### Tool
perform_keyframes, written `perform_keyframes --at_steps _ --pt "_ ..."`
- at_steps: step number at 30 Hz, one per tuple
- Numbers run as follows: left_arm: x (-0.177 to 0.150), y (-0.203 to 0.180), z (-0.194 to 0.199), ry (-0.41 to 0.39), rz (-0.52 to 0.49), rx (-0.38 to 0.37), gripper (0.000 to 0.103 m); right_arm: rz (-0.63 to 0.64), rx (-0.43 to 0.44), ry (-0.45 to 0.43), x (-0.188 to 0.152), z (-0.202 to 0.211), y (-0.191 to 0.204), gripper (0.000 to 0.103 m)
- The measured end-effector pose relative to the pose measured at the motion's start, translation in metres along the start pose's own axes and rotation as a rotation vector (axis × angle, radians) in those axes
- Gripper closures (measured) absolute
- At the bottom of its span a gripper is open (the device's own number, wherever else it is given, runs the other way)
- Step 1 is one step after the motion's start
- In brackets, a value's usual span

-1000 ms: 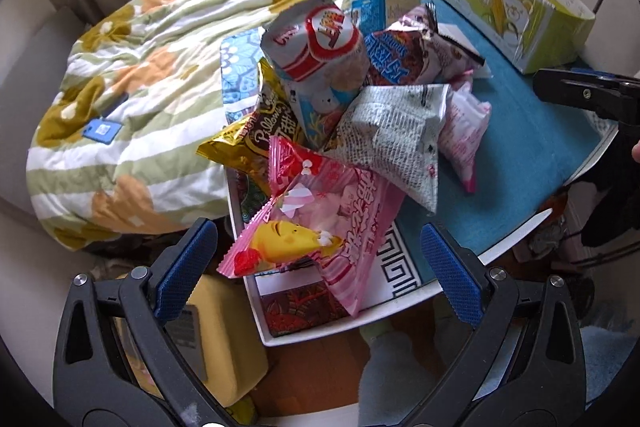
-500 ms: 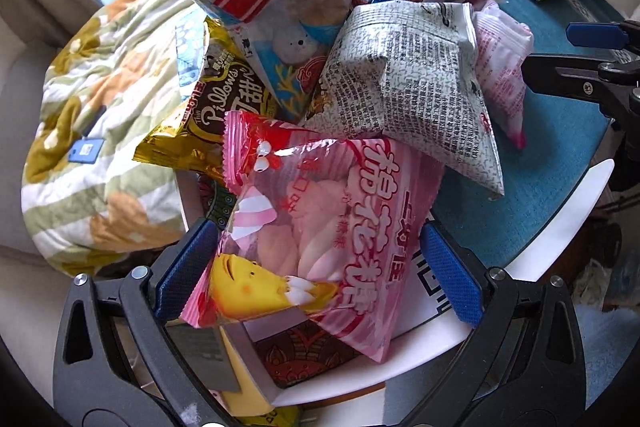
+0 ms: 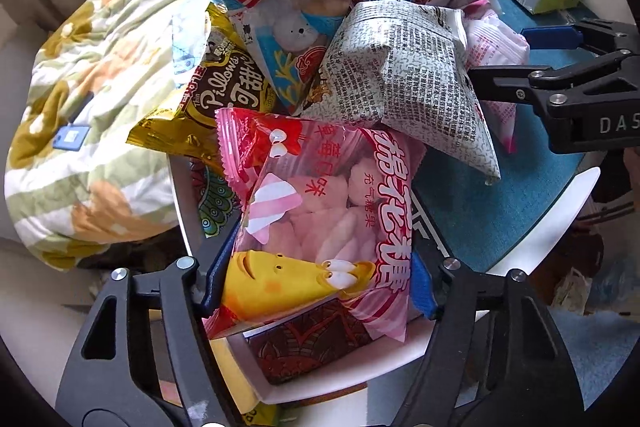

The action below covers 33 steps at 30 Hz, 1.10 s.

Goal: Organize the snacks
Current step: 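Grasp the pink marshmallow bag with the left tool while the right tool grasps the pink-white bag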

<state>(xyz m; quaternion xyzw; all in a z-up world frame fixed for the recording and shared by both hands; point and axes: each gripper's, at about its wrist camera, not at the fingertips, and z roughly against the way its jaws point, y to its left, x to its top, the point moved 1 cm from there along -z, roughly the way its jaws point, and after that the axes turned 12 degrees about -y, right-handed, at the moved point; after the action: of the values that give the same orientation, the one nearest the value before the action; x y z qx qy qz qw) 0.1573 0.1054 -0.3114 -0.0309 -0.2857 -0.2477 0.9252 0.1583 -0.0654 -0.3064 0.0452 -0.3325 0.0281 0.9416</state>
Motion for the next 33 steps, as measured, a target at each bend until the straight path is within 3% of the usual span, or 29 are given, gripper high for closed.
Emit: perform_keyframes --at_steps 6,17,33 --pt "-0.001 0.004 0.009 -0.018 0.035 0.021 0.037 0.008 0.017 0.029 0.005 -0.016 -0.001 0.018" --pt "0.008 -0.001 0.034 -0.037 0.093 0.069 0.037 0.012 0.058 0.049 -0.003 -0.019 -0.005 0.055" --pt "0.023 -0.040 0.098 -0.091 0.164 0.157 0.037 -0.014 0.078 0.025 -0.018 0.035 -0.048 0.059"
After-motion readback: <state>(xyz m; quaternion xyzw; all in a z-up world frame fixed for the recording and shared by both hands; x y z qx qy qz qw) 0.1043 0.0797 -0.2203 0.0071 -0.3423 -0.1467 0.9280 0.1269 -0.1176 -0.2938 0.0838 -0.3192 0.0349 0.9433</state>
